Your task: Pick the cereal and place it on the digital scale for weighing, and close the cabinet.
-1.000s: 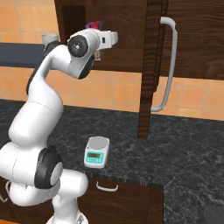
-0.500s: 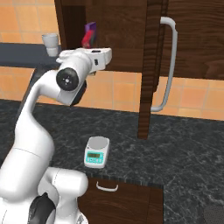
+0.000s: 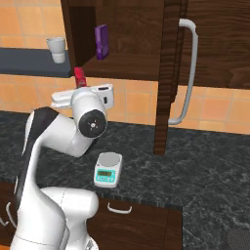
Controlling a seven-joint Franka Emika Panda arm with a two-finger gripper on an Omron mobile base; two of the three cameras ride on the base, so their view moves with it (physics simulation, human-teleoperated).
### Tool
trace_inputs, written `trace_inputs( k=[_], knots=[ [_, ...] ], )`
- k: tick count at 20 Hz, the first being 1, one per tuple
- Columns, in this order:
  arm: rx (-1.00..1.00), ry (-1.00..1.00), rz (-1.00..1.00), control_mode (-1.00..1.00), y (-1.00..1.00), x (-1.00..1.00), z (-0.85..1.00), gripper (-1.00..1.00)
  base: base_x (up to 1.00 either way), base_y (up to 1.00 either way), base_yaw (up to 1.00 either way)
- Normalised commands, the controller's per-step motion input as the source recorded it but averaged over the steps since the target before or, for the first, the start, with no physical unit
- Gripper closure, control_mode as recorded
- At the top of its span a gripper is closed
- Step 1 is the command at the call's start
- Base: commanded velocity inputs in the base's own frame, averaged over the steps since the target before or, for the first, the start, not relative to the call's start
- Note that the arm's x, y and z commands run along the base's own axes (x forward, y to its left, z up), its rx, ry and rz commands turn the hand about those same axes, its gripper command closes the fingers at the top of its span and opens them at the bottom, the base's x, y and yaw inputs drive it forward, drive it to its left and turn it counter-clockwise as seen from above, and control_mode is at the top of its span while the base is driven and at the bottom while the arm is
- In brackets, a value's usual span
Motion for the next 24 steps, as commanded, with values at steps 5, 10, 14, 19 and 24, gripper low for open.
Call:
trace_inputs(
  k=[5, 10, 14, 19, 24],
  knots=[
    [0.0, 0.17, 0.39, -1.0, 0.31, -0.13, -0.93, 1.0, 0.0, 0.0, 0.0],
    [0.0, 0.22, 0.31, -1.0, 0.34, 0.0, -0.87, 1.0, 0.0, 0.0, 0.0],
    [0.0, 0.14, 0.23, -1.0, 0.1, 0.07, -0.82, 1.0, 0.0, 0.0, 0.0],
    [0.0, 0.0, 0.12, -1.0, -0.14, 0.15, -0.58, 1.0, 0.0, 0.0, 0.0],
    [0.0, 0.0, 0.04, -1.0, -0.52, 0.05, -0.46, 1.0, 0.0, 0.0, 0.0]
  ],
)
